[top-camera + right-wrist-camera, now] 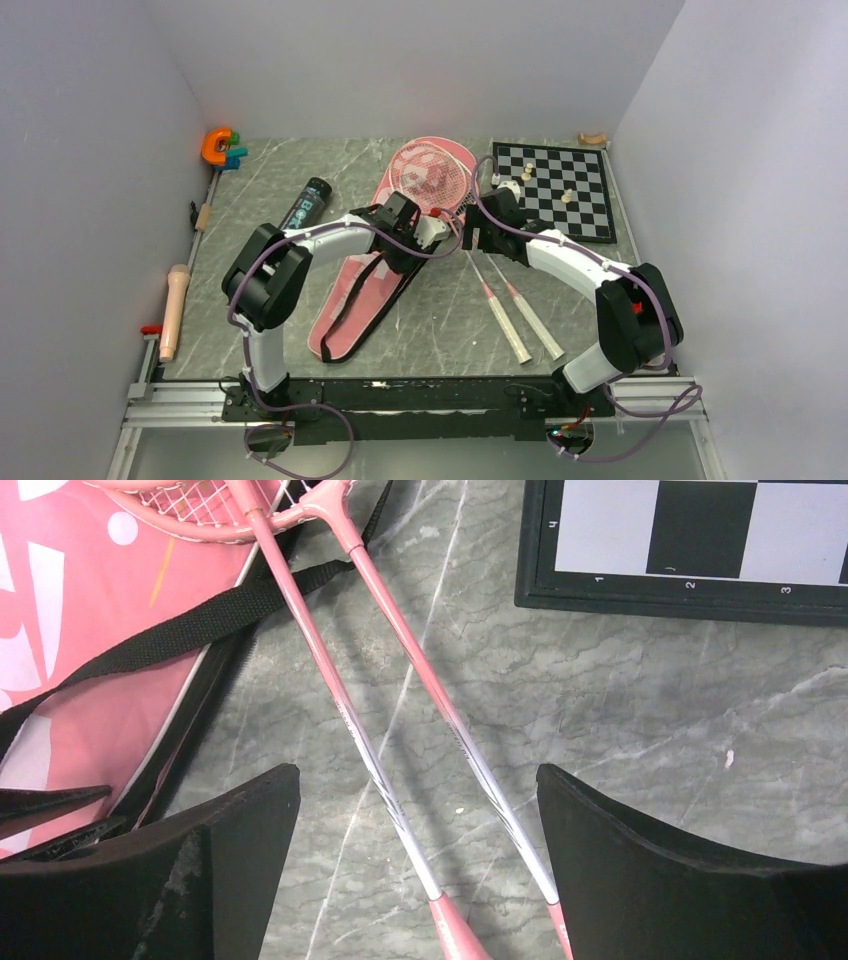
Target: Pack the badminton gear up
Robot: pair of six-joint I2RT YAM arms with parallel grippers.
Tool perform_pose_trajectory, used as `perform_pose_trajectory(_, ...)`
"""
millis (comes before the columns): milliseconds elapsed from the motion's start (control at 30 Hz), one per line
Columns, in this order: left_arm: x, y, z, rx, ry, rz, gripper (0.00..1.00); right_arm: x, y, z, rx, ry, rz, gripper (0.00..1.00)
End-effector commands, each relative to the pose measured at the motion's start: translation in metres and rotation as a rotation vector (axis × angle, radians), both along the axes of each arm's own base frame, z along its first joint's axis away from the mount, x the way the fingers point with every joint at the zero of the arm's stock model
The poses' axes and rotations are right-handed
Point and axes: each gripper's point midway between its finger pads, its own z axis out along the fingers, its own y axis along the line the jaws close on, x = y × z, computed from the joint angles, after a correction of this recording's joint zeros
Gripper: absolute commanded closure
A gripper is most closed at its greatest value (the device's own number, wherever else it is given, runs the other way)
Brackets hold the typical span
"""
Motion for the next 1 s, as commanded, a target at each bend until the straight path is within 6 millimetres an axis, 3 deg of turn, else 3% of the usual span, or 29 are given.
perform_pose_trajectory(0,0.004,0.011,-0.008,0.043,0.013,0.039,0.83,0.006,0.005,0.02,0.045,-0.061,-0.001,0.09)
perform_pose_trajectory(100,0.006,0.013,-0.01,0.056,0.013,0.056,0.98,0.005,0.005,0.025,0.056,-0.069,-0.005,0.09)
perform_pose_trajectory(200,0.003,0.009,-0.001,0.036,0.028,0.057,1.0,0.003,0.008,0.029,0.078,-0.069,-0.003,0.1)
perform_pose_trajectory(367,0.006,0.007,0.054,-0.048,-0.021,0.073,1.0,0.001,0.015,0.039,0.132,-0.084,0.008,0.12)
perform_pose_trajectory(500,0.013,0.019,0.091,-0.103,-0.058,0.114,1.0,0.003,0.015,0.036,0.105,-0.082,0.026,0.09)
perform_pose_trajectory(667,0.014,0.034,0.102,-0.114,-0.076,0.144,1.0,0.015,0.022,0.009,0.002,-0.035,0.092,0.0)
perform_pose_trajectory(967,0.006,0.051,0.101,-0.105,-0.074,0.166,1.0,0.043,0.026,-0.038,-0.177,0.009,0.111,0.0)
